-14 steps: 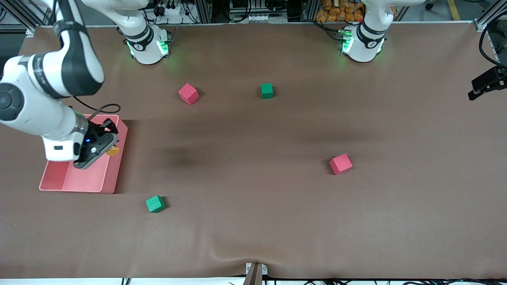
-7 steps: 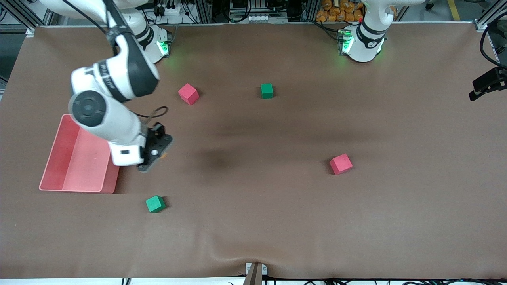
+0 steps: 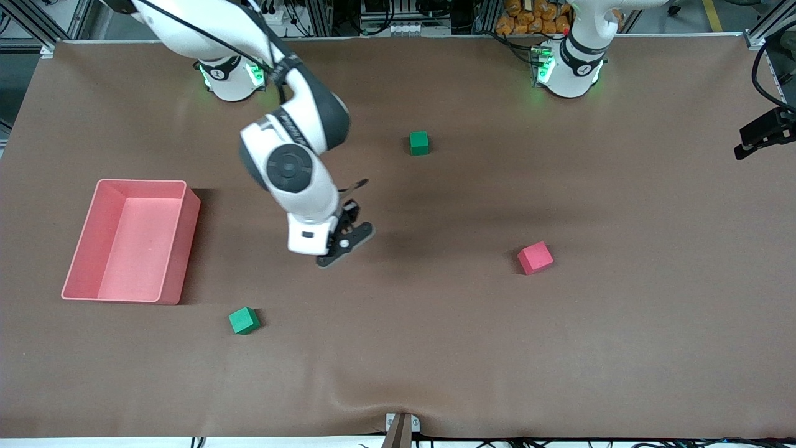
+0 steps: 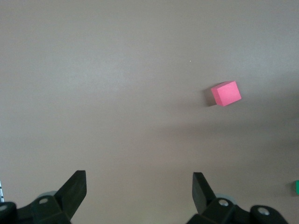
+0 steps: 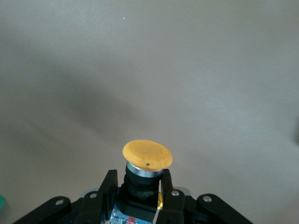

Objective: Place and upright button with both arms
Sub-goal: 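Carry the button with the right gripper to the middle of the table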

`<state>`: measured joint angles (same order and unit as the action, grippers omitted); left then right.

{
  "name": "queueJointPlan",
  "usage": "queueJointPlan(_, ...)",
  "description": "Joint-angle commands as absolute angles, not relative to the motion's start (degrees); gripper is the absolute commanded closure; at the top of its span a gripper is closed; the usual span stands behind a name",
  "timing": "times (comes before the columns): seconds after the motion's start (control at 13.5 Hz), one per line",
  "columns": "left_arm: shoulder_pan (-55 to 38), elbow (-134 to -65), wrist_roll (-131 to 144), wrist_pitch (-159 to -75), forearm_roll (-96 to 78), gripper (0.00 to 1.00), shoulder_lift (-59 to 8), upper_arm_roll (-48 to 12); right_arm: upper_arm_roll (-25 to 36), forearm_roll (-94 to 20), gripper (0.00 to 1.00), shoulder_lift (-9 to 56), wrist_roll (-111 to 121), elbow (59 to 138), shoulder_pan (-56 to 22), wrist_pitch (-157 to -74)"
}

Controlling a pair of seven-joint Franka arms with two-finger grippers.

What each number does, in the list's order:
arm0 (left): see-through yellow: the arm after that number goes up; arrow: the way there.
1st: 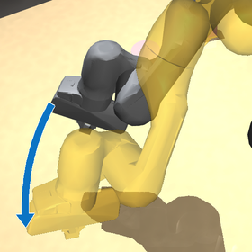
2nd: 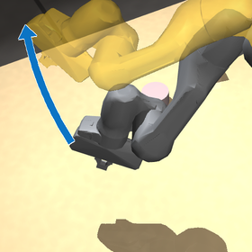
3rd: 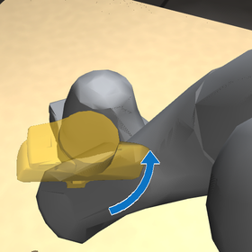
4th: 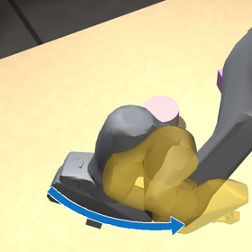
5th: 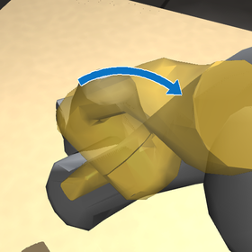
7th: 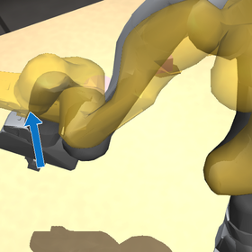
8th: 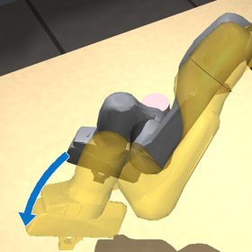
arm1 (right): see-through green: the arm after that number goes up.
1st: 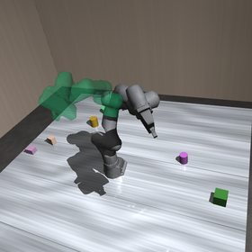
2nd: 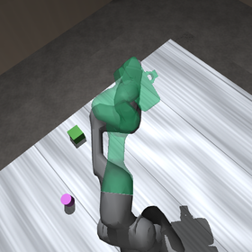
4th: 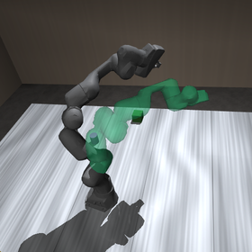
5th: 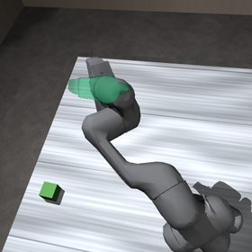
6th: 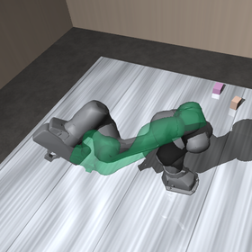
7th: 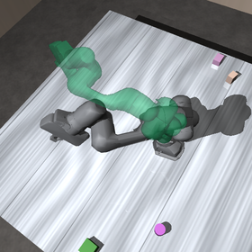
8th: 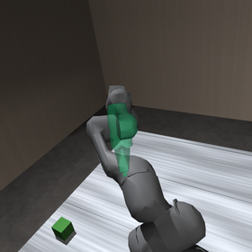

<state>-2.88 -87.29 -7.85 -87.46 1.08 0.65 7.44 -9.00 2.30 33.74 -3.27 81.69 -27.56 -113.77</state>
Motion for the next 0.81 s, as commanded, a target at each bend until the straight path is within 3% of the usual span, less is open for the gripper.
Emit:
queueJointPlan(0.0, -2.5, -86.5, -9.9, -86.7, 0.3, 0.0, 0.4, 7.4, -8.6, 1.7, 1.0, 38.8, -13.0, 77.9, -30.6, -117.3)
queueJointPlan(0.3, -2.5, -86.7, -10.3, -86.7, 0.3, 0.0, 0.0, 7.5, -8.8, 1.2, 1.0, 44.2, -21.4, 77.3, -33.0, -125.6)
queueJointPlan(0.74, -2.6, -86.8, -10.5, -86.7, 0.3, 0.0, -0.4, 7.4, -8.5, -4.3, 1.0, 51.1, -30.2, 72.3, -36.9, -128.4)
